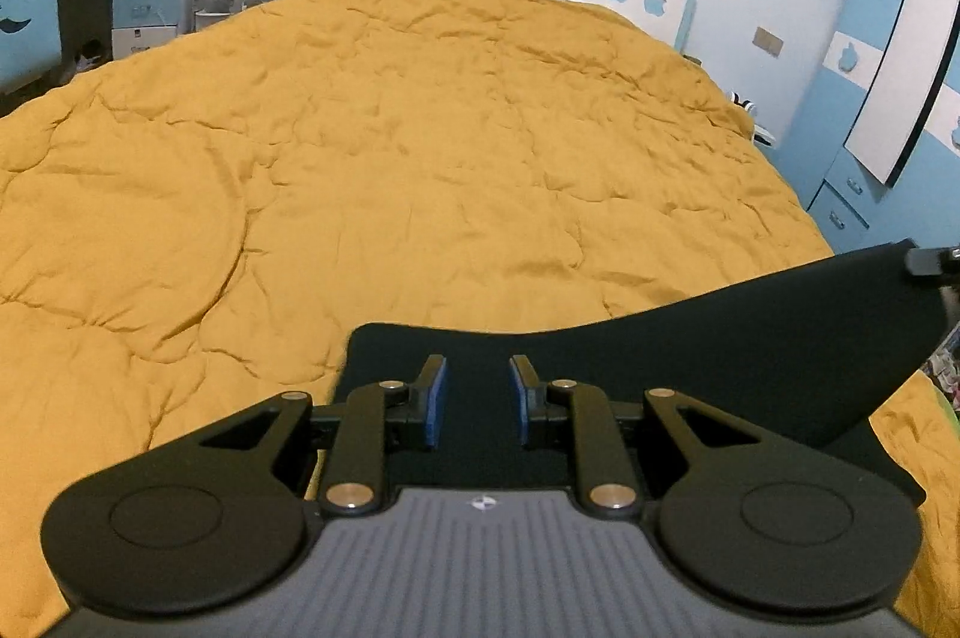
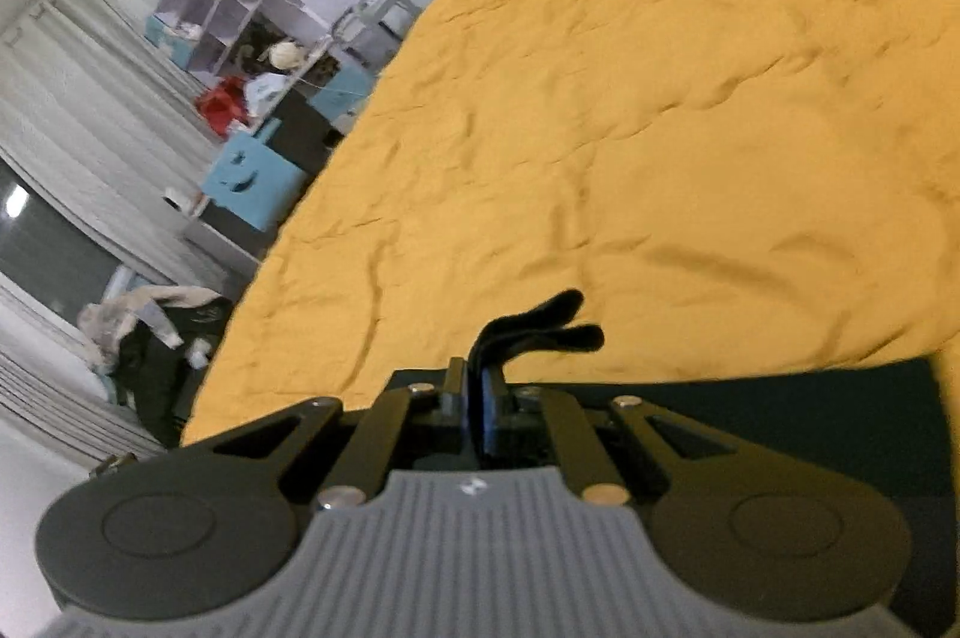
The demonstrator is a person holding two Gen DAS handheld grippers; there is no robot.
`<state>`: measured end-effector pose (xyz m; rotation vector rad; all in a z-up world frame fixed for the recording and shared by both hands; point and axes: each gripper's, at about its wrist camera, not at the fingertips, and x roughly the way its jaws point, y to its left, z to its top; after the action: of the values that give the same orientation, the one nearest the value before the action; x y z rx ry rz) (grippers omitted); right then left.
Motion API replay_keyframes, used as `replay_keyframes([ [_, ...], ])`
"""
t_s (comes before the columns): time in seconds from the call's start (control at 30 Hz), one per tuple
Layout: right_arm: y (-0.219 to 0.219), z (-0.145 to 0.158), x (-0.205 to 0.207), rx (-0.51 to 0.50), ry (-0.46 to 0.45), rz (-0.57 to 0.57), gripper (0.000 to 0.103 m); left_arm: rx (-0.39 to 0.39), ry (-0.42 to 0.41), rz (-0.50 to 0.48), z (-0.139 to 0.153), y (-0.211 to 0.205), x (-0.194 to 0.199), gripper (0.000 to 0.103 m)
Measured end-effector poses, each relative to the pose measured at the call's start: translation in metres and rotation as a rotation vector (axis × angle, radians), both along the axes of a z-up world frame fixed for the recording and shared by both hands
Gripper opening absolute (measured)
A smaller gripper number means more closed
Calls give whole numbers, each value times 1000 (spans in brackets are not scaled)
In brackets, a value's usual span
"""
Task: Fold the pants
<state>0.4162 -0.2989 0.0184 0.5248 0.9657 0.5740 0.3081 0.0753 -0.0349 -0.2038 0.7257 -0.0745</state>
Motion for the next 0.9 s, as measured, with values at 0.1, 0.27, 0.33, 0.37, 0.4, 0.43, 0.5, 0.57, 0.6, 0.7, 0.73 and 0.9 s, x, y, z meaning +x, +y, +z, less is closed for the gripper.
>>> replay_keyframes([
  [0.1,-42,0,6,-67,19,-52,0,7,19,-16,-8,-3,5,24],
  [0.27,-107,-61,12,-102,160,-160,0,17,85,-40,-34,-11,19,24],
  [0.33,-121,-89,12,-128,202,-190,0,15,110,-45,-44,-13,21,24],
  [0.37,-127,-100,12,-134,217,-202,0,18,119,-45,-48,-14,22,24],
  [0.4,-132,-109,12,-137,234,-216,0,21,129,-44,-52,-14,22,24],
  [0.43,-136,-117,12,-139,239,-224,0,22,135,-43,-54,-13,23,24],
  [0.5,-138,-125,13,-141,238,-225,0,21,147,-39,-59,-10,23,24],
  [0.57,-137,-121,13,-137,222,-212,0,22,147,-33,-59,-8,23,24],
  [0.6,-136,-112,12,-123,200,-201,0,20,145,-32,-58,-7,23,24],
  [0.7,-128,-76,0,-56,95,-171,0,14,132,-31,-55,-5,25,24],
  [0.73,-127,-73,0,-102,85,-176,0,12,132,-33,-55,-4,26,24],
  [0.9,-120,-132,9,-334,210,-201,0,1,145,-23,-60,-4,28,24],
])
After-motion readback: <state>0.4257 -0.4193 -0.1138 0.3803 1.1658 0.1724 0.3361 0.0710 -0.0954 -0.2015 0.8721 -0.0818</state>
